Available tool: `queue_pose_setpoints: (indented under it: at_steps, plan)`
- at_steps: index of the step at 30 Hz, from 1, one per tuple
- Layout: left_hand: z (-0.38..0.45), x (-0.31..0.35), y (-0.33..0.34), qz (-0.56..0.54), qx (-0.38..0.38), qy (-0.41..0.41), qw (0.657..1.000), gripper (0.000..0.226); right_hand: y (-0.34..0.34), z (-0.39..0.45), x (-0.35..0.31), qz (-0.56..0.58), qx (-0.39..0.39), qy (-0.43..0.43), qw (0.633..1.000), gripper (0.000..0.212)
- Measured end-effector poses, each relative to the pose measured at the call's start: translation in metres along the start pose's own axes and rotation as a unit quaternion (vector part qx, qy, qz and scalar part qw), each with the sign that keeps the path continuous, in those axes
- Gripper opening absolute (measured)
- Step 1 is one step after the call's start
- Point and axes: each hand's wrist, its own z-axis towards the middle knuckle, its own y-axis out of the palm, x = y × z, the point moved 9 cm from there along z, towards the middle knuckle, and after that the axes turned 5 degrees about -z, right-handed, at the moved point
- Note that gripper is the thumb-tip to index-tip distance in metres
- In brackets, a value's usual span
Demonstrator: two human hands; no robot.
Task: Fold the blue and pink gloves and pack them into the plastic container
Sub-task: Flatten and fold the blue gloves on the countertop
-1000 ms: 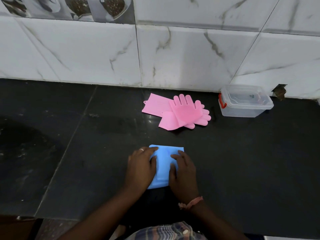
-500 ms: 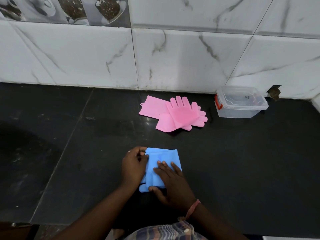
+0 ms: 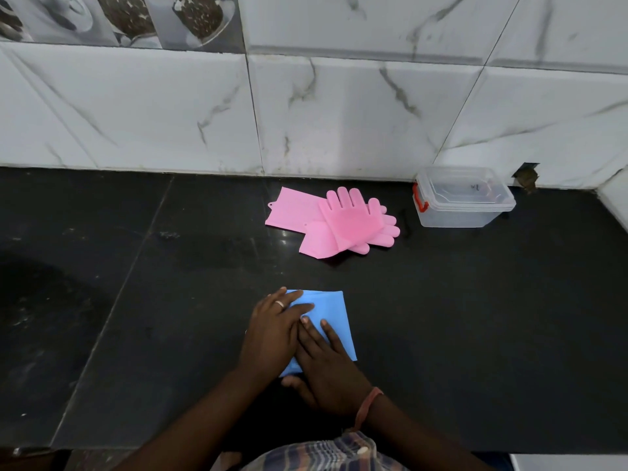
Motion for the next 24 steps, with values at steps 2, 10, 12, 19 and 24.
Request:
queue_pose_setpoints:
  at_steps: [2, 10, 12, 19, 24]
  plan:
    - [0.003, -0.004, -0.003, -0.027, 0.009, -0.014, 1.0, 0.038, -0.019, -0.006, 0.007, 0.125, 0.078, 0.017, 0.989, 0.052]
    - [0.028, -0.021, -0.004, 0.048, -0.113, -0.151, 0.981, 0.077, -0.023, -0.031, 0.084, 0.241, 0.119, 0.387, 0.882, 0.059]
    - [0.04, -0.024, -0.006, 0.034, -0.181, -0.156, 0.97, 0.078, -0.017, -0.023, 0.091, 0.289, 0.074, 0.399, 0.867, 0.062]
    - [0.04, -0.024, -0.014, -0.086, -0.341, -0.13, 0.927, 0.045, -0.031, -0.01, 0.091, 0.449, -0.01, 0.3, 0.842, 0.035]
    - [0.045, -0.001, -0.031, -0.203, -0.296, -0.095, 0.928, 0.034, -0.1, -0.014, 0.099, 0.389, 0.039, 0.186, 0.902, 0.023]
